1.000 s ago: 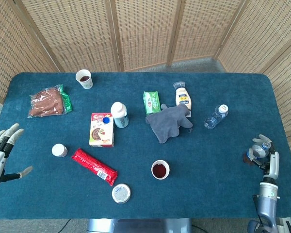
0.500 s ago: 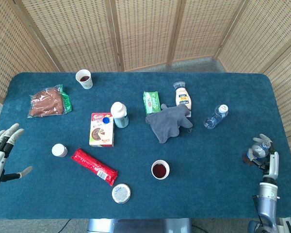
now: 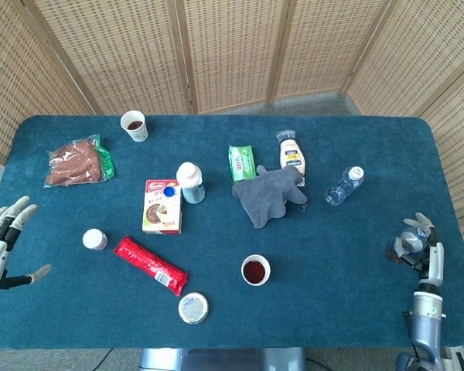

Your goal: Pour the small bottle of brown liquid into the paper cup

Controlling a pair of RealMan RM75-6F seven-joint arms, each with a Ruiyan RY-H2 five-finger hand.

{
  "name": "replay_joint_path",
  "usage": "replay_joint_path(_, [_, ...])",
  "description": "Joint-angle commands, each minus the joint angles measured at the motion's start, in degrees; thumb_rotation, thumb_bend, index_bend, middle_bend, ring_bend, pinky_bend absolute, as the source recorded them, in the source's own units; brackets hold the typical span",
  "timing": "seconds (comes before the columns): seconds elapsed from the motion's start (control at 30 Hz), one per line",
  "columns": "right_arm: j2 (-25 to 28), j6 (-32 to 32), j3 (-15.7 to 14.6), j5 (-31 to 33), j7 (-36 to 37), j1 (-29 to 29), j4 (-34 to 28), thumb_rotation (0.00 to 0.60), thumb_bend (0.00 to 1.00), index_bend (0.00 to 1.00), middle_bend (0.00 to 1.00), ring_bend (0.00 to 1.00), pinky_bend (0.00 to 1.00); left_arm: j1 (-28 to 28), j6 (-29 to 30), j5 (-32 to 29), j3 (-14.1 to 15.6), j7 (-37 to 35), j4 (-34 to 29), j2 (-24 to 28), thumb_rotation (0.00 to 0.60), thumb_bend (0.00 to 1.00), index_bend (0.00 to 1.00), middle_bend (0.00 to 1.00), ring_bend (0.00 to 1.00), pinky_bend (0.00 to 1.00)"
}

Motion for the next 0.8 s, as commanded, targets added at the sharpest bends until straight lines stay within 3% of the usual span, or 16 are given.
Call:
replay_joint_path(0.03, [-0.02, 0.21, -0.28, -0.29, 0.53, -0.08, 0.20, 0.600, 0.47, 0.13, 0.28, 0.10, 0.39, 0.01, 0.03, 0.01, 0.00, 0.00, 0.02, -0.01, 0.600, 0.19, 0.00, 0.00, 0.00, 0.00])
replay_joint_path(0.47, [-0.17, 0.66, -1.00, -0.89, 2.11, -0.40, 1.10, 0.600, 0.33, 0.10, 0.22, 0.08, 0.35, 0.05, 0.09, 0.08, 0.02, -0.04, 0.05, 0.01, 0.600, 0.19, 0.00, 0.00, 0.00, 0.00])
replay_joint_path(0.8, [0.22, 2.31, -1.25, -1.29, 1.61, -0.63, 0.38, 0.600, 0.32, 0.10, 0.20, 0.06, 0.33, 0.12, 0.26, 0.24, 0.05, -0.27, 0.11, 0.10, 0.600, 0.19, 0.00, 0.00, 0.00, 0.00])
